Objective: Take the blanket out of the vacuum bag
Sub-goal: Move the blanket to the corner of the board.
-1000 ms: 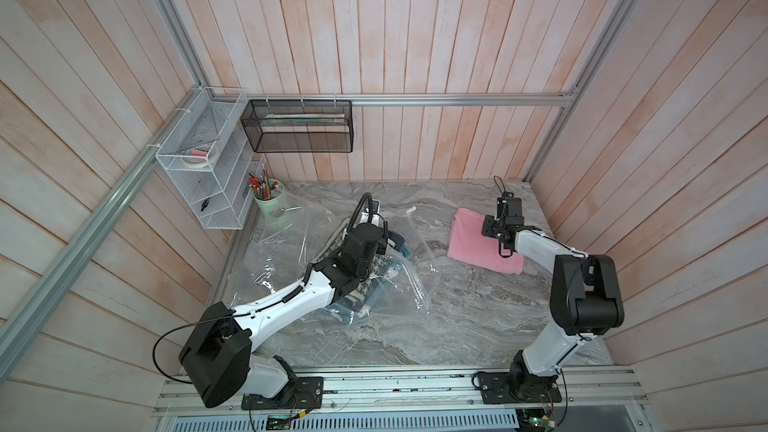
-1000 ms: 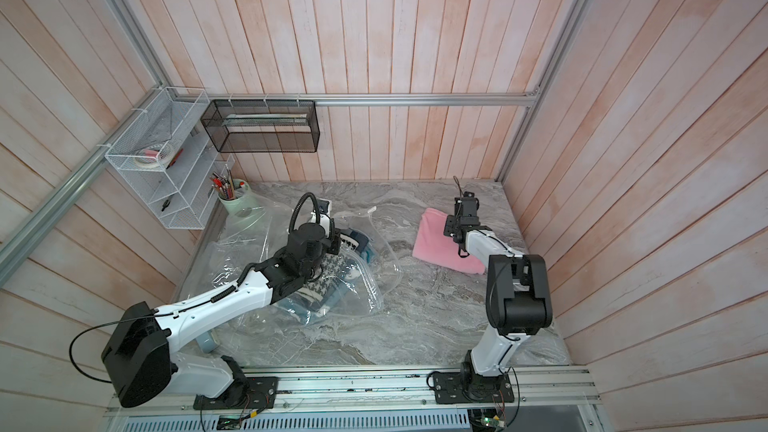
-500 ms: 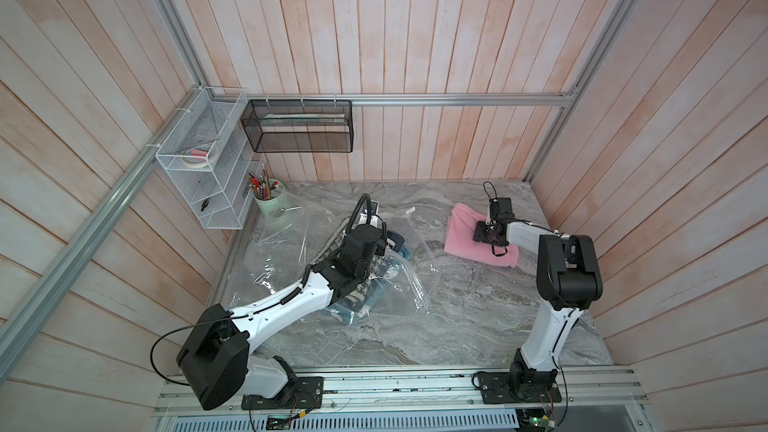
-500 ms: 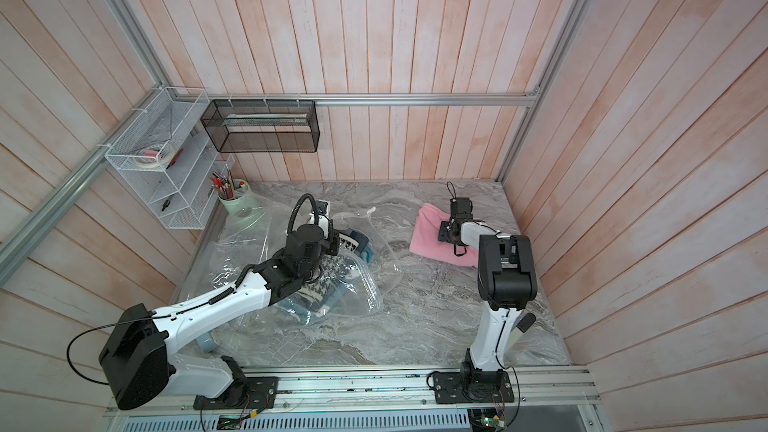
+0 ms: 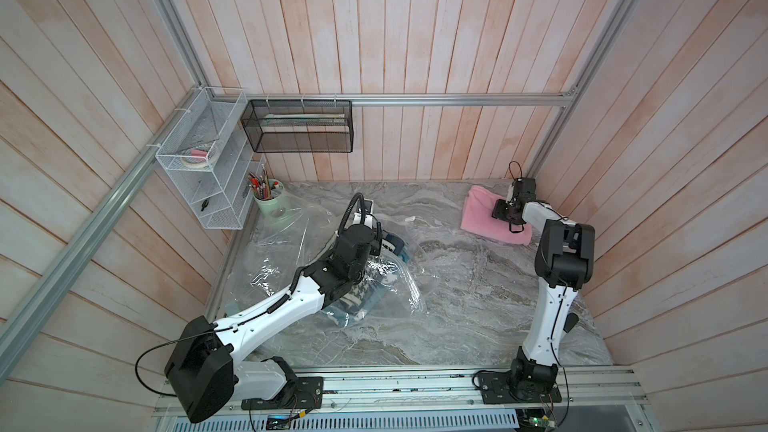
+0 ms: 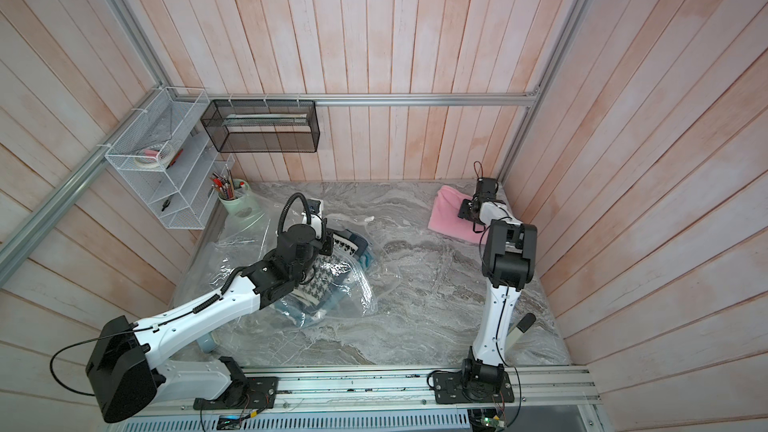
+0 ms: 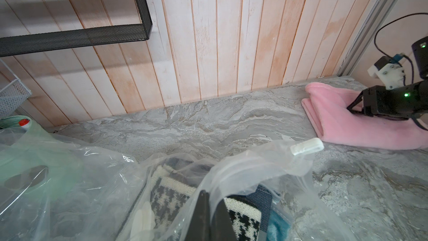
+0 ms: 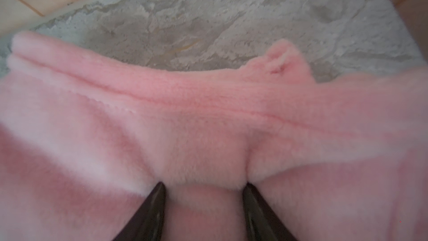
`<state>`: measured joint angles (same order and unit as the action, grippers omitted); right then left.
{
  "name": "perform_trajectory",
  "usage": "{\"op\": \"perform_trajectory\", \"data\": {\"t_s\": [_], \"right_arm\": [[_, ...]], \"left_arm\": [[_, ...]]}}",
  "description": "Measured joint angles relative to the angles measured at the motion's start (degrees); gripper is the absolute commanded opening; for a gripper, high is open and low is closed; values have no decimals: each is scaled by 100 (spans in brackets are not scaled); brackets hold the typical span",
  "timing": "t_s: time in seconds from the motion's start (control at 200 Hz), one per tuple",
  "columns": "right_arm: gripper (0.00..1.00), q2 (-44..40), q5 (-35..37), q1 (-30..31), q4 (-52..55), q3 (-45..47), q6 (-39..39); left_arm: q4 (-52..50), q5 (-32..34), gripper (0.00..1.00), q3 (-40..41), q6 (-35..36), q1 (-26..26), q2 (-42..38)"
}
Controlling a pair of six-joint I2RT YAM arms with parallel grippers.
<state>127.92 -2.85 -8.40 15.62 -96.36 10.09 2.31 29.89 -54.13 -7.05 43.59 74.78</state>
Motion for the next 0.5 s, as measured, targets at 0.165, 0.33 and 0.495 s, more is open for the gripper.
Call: {"op": "perform_trajectory", "data": {"t_s": [0.165, 0.33, 0.495], "right_arm": [[55, -409, 15, 4, -339, 568, -94], [56, -1808, -107, 39, -772, 1884, 7], [56, -2914, -284, 330, -1180, 2468, 146]], "left_arm": [[48, -461, 0, 120, 61, 0, -142], [111, -870, 0, 149, 87, 0, -125], [166, -1152, 0, 149, 87, -2, -52]]}}
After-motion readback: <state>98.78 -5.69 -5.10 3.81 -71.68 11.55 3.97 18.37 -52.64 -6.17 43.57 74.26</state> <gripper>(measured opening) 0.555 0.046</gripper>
